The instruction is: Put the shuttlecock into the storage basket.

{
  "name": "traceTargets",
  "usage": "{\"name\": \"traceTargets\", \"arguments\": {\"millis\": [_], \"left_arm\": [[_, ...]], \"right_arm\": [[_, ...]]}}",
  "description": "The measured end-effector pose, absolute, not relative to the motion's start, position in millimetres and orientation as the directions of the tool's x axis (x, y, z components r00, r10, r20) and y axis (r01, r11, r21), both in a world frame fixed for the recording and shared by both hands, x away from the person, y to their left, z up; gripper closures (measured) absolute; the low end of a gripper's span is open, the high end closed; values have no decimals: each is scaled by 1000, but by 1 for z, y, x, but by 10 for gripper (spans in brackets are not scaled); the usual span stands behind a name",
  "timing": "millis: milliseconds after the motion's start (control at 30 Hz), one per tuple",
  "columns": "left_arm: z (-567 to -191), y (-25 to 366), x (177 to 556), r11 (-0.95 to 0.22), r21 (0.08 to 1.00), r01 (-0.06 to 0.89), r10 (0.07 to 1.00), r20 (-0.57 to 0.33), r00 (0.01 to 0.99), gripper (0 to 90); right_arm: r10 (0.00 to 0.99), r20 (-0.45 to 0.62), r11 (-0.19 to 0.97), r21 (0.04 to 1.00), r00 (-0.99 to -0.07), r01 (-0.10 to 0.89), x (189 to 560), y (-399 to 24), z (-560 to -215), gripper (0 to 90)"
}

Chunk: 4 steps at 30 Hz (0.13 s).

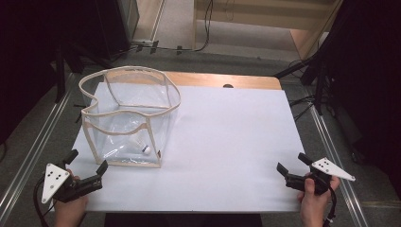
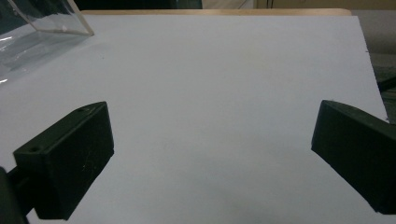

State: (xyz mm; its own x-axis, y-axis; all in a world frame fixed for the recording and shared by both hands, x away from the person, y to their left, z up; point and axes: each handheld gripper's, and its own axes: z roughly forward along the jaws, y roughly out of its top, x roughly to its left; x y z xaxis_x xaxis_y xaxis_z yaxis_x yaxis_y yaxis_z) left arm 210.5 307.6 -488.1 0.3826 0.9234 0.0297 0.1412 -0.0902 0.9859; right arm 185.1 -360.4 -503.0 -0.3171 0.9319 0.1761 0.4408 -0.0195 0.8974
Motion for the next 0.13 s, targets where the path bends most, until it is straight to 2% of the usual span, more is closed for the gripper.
{"name": "traceTargets", "arguments": {"millis": [133], "left_arm": [[-488,308,211,-91,986,141,924,30,382,0]], "right_arm": [[931,187,-28,894,-315,447,186,-359,-504,0]]}}
